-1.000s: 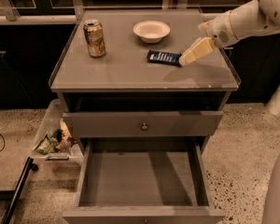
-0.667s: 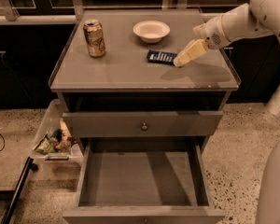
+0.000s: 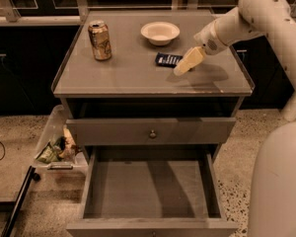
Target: Place rxbar blueberry into middle drawer
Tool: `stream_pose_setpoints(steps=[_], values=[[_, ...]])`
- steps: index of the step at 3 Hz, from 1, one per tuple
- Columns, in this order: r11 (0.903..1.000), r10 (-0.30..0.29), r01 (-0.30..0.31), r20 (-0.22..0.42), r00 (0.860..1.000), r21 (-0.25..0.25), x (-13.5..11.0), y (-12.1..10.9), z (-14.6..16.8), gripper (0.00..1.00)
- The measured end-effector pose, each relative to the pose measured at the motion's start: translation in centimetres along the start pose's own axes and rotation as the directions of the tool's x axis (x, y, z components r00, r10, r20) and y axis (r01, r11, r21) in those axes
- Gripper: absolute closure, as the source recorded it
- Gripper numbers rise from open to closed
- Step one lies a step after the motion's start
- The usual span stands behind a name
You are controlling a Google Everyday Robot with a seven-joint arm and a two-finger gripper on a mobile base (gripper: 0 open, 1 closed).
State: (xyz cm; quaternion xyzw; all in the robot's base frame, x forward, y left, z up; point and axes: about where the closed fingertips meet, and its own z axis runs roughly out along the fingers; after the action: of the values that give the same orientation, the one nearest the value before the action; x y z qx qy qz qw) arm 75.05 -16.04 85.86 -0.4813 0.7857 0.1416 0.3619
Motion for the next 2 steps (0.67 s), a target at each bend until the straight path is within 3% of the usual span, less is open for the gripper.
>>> stream_pose_setpoints(steps=[2], values=[[0.9996,0.006,-0.007,-0.029,1.0,-0.027,0.13,-0.57,2.23,0.0]])
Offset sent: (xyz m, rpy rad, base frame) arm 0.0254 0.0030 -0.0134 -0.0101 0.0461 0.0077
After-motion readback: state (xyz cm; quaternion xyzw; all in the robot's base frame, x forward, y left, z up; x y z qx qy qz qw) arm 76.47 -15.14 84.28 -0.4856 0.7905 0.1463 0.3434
